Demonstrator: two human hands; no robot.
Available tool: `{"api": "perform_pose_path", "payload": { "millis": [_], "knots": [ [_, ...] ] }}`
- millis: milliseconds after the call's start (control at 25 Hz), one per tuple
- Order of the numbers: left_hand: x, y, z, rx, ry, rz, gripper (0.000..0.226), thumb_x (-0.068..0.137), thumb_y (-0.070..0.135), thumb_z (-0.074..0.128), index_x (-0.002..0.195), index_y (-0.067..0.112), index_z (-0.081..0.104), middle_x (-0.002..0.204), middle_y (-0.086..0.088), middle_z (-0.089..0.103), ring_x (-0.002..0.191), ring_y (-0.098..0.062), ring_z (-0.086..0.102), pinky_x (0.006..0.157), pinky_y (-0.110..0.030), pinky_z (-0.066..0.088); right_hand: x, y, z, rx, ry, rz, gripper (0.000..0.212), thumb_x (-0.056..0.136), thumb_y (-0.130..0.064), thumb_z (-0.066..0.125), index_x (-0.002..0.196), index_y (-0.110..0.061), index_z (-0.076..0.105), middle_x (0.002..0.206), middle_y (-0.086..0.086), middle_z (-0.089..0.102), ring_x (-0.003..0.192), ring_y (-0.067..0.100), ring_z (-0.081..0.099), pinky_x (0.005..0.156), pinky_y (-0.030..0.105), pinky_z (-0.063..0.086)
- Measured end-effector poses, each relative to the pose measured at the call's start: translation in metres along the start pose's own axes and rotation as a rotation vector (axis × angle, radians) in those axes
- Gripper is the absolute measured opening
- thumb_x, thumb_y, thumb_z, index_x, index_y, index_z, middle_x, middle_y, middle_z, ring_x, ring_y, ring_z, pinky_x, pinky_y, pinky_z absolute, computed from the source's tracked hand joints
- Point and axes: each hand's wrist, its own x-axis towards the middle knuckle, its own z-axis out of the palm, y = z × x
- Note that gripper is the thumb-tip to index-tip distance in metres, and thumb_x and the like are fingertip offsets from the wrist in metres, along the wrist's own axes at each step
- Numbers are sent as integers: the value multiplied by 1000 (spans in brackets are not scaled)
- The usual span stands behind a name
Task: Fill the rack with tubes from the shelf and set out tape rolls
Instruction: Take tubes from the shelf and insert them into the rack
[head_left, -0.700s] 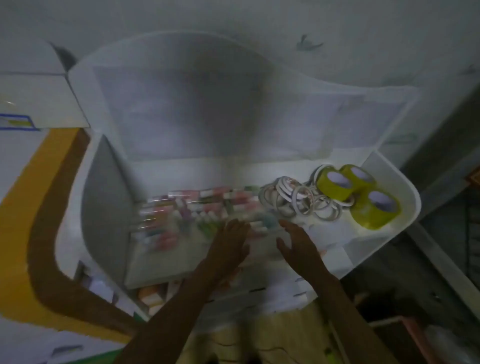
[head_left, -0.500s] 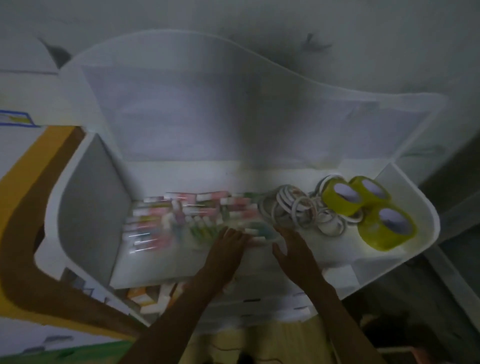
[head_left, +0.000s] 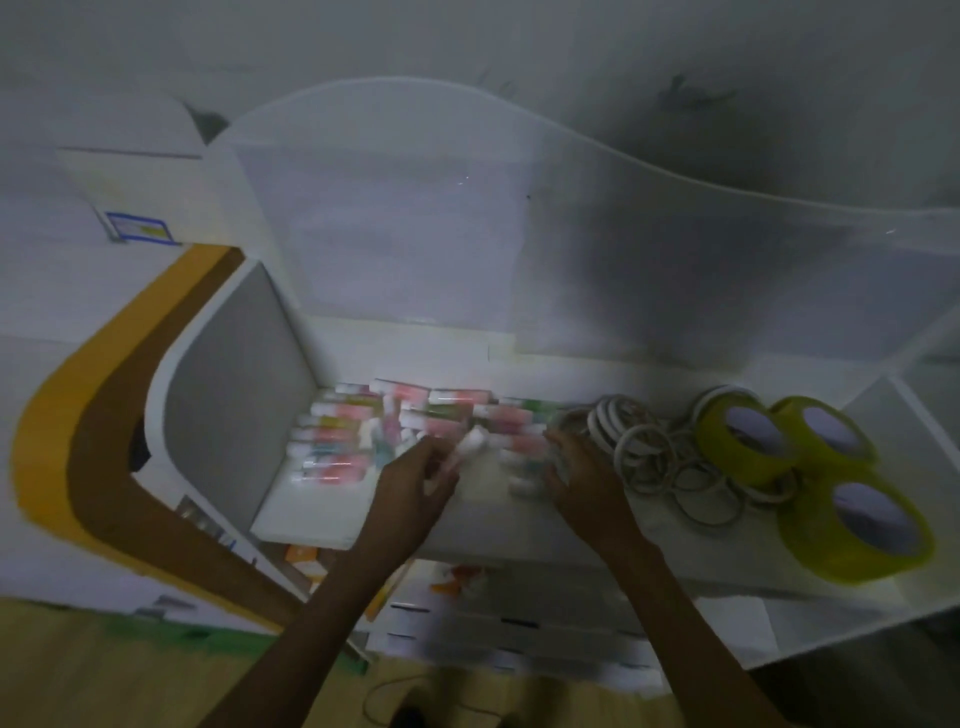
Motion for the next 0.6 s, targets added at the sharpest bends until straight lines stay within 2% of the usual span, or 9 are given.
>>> {"api": "perform_pose_path", "payload": {
  "millis": [80,160,280,360,480,600],
  "knots": [
    [-4,3,-15,-146,-28,-174,30,87,18,70,113,23,57,93,9,66,80,1,64,66,-14,51,16,-2,13,-66,-32,-56,35,91,-28,43,119,-16,59,119,6,61,112,22,53,96,26,38],
    [-7,5,-24,-241,-91,-277,43,87,19,70,124,29,52,97,4,66,82,-2,66,68,-15,53,36,1,30,-134,-79,-75,42,90,-32,37,123,-17,57,121,5,59,114,22,52,99,33,41],
    [-4,0,-29,-301,-119,-267,51,87,20,69,130,34,46,99,-1,66,85,-9,68,71,-21,56,64,6,47,-237,-89,-61,41,86,-30,37,118,-18,59,117,2,60,111,24,53,96,35,42],
    [3,-4,-33,-345,-114,-250,54,88,22,68,134,36,44,99,1,67,85,-9,69,71,-21,56,73,4,50,-220,-62,-10,36,88,-25,43,117,-12,60,115,8,62,108,28,56,95,38,44],
    [13,-9,-39,-408,-127,-211,61,89,21,67,142,32,38,101,4,67,85,-8,68,68,-19,55,79,2,53,-193,-26,45,30,84,-14,54,112,-7,62,110,15,64,102,33,59,90,39,45],
    [25,-20,-45,-447,-123,-174,60,89,17,66,142,30,39,101,2,66,84,-10,68,67,-21,55,81,2,53,-236,-28,53,24,83,-17,52,101,-7,65,102,15,64,95,34,60,85,39,44]
  ]
}}
